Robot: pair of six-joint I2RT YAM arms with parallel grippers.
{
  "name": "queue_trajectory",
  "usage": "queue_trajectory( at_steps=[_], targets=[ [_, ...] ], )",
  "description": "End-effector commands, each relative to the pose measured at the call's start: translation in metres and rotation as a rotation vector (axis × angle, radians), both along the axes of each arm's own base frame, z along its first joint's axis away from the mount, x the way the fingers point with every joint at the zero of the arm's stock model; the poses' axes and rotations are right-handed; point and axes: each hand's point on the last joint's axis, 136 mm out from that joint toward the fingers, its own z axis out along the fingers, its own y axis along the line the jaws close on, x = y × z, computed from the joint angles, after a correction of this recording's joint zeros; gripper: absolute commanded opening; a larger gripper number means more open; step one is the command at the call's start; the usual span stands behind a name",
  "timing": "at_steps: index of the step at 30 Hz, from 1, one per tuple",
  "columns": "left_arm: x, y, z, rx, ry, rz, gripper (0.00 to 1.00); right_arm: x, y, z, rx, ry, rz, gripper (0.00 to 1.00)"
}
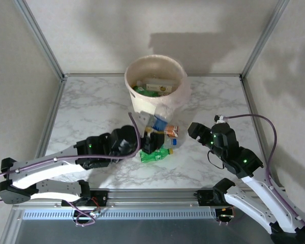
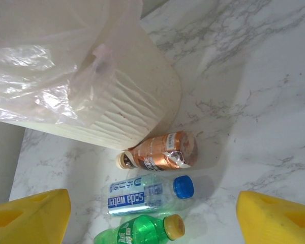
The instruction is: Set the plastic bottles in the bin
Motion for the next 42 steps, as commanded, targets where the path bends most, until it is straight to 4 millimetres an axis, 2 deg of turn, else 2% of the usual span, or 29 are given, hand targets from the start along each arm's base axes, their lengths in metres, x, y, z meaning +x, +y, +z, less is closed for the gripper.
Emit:
queue_trajectory(
  at_steps=[1, 4, 7, 10, 13, 15, 17, 20, 26, 31, 37, 42],
  targets=[
    [0.033, 0.009, 0.039, -0.006, -0.073, 0.099, 0.6, 0.003, 0.0, -0.006, 0.019, 0.005, -0.023, 0.85],
    [0.064, 0.011, 0.073, -0.017, -0.121, 0.17, 0.62, 0.003, 0.004, -0.009, 0.034, 0.012, -0.011, 0.85],
    [0.105, 0.016, 0.091, -0.022, -0.137, 0.262, 0.62, 0.003, 0.007, -0.012, 0.042, 0.018, -0.001, 0.84],
    [0.148, 0.023, 0.101, -0.035, -0.132, 0.339, 0.62, 0.003, 0.009, -0.013, 0.052, 0.022, 0.008, 0.84],
    [0.188, 0.024, 0.102, -0.053, -0.112, 0.371, 0.62, 0.003, 0.011, -0.013, 0.064, 0.02, 0.012, 0.83],
    [0.207, 0.023, 0.102, -0.045, -0.104, 0.385, 0.61, 0.002, 0.011, -0.013, 0.07, 0.022, 0.016, 0.83],
    [0.223, 0.024, 0.096, -0.035, -0.088, 0.4, 0.61, 0.001, 0.011, -0.013, 0.076, 0.023, 0.018, 0.83],
    [0.242, 0.028, 0.076, -0.019, -0.038, 0.422, 0.6, -0.001, 0.01, -0.013, 0.079, 0.021, 0.016, 0.83],
    [0.258, 0.033, 0.035, 0.053, 0.026, 0.458, 0.6, -0.001, 0.011, -0.016, 0.08, 0.024, 0.017, 0.83],
    [0.261, 0.039, 0.013, 0.084, 0.058, 0.478, 0.66, -0.001, 0.011, -0.015, 0.08, 0.022, 0.019, 0.83],
    [0.262, 0.046, 0.01, 0.08, 0.056, 0.514, 0.75, -0.001, 0.01, -0.011, 0.075, 0.019, 0.016, 0.83],
    [0.252, 0.05, 0.027, 0.057, 0.034, 0.512, 0.76, 0.0, 0.009, -0.007, 0.071, 0.017, 0.014, 0.83]
  ],
)
